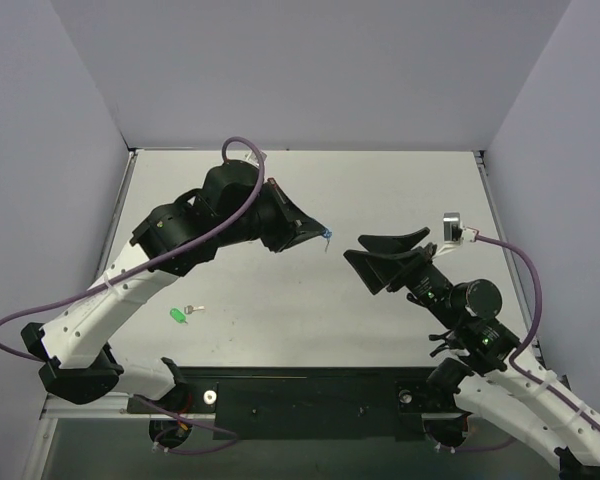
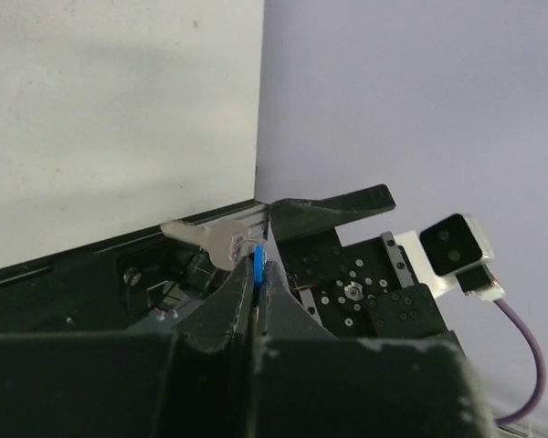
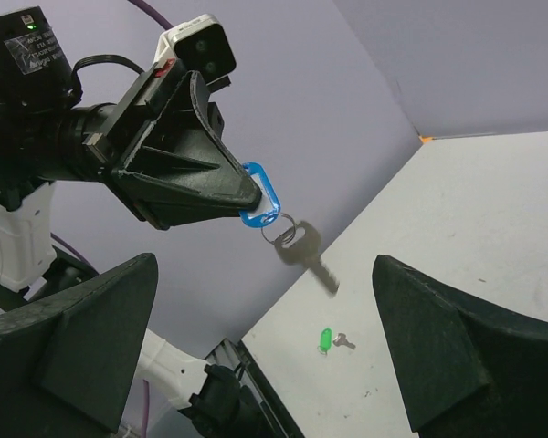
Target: Remove the keys from the keyring
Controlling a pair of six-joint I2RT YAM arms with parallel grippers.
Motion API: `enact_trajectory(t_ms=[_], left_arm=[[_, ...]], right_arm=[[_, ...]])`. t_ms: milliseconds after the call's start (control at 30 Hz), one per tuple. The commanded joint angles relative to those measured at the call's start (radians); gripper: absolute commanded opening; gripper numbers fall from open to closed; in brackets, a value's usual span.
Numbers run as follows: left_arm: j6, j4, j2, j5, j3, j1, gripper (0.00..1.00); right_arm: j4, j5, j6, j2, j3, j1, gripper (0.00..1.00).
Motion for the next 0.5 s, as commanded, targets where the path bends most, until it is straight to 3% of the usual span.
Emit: enact_trajectory(t_ms=[0,467], left_arm=[[-0.089,0.109,-0.04,0.087,-0.016,0.016,0.0],[-0.182,0.258,-0.093,0.124,-0.078,0.038,0.0]], right_arm=[[0.182,-0.088,0.04,0.067,0.057,0.008,0.97],[0.305,-0.124,0.056,0.21,0.147,0.028,0.95]])
